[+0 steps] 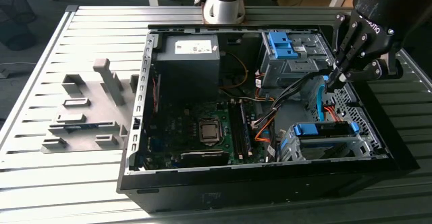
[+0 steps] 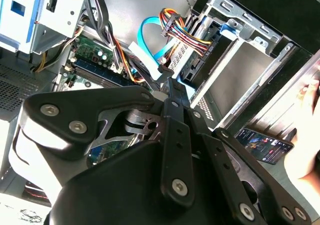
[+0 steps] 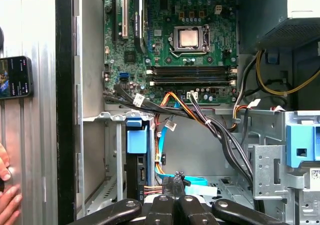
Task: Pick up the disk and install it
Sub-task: 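Insert the second disk wire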
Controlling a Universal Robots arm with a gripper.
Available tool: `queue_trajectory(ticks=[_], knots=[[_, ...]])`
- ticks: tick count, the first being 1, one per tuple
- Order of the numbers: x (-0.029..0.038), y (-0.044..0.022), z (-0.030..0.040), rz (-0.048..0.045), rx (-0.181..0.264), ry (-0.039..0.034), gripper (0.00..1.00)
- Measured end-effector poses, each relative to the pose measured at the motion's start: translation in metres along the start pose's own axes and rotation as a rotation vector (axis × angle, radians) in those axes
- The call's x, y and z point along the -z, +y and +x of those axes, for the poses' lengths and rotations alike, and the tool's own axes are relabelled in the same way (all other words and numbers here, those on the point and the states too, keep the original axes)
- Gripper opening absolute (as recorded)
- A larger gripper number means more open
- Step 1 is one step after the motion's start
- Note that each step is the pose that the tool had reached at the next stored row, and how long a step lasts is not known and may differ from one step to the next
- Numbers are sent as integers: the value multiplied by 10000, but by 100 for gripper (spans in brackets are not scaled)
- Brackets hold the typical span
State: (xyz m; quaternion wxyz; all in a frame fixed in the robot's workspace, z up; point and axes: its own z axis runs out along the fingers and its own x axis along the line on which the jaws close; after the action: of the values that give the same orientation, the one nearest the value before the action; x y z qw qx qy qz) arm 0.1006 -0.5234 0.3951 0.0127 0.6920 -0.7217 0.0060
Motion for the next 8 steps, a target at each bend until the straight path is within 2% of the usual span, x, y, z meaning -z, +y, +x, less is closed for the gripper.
queue_trajectory(ticks=[1, 2, 3, 4, 8], knots=[[-3, 0, 0, 1, 0, 12, 11], [-6, 0, -1, 3, 0, 66, 11], [-9, 0, -6, 5, -1, 152, 11], [-13, 0, -12, 4, -1, 175, 11], [-16, 2, -69, 0, -1, 176, 11]])
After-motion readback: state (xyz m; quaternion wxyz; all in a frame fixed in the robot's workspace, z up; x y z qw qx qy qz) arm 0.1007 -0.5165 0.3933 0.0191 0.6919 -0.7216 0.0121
